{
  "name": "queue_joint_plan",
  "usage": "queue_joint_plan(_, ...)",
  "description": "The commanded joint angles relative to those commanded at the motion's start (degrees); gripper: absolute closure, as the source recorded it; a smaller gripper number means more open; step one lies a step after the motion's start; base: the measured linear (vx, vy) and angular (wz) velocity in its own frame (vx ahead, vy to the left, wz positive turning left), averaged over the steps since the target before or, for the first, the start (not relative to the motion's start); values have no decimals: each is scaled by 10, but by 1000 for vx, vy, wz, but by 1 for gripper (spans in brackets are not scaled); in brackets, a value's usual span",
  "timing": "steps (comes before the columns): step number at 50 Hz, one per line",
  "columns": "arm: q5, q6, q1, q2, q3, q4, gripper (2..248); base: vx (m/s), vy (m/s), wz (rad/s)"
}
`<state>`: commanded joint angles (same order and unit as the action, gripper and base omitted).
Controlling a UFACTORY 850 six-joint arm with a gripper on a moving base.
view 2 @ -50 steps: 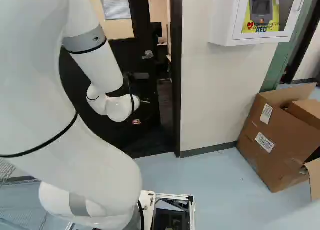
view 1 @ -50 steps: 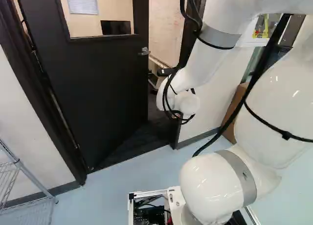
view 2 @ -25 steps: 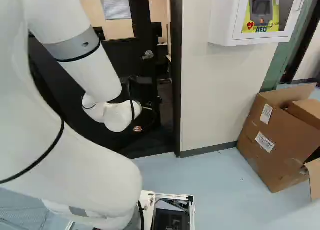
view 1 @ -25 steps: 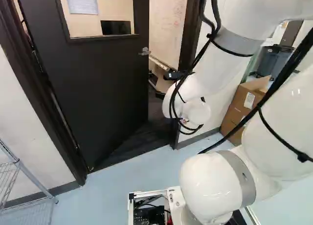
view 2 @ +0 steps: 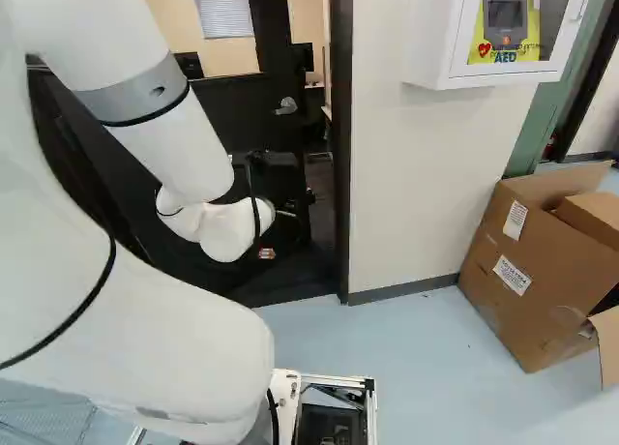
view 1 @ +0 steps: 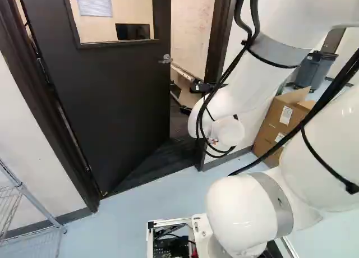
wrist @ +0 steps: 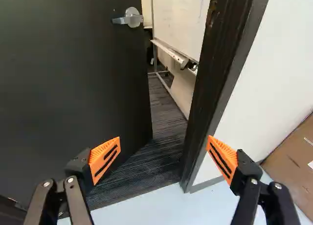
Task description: Open the door and move inside
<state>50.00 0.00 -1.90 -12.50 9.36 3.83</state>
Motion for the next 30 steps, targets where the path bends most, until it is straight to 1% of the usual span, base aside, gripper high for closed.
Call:
queue_joint_plan(15,0,0,0,0,0,0,3,0,0,0)
queue_joint_plan(23,0,0,0,0,0,0,3,-29,-48,-25)
queue_joint_plan(30,0,0,0,0,0,0,3,-19,5,-3)
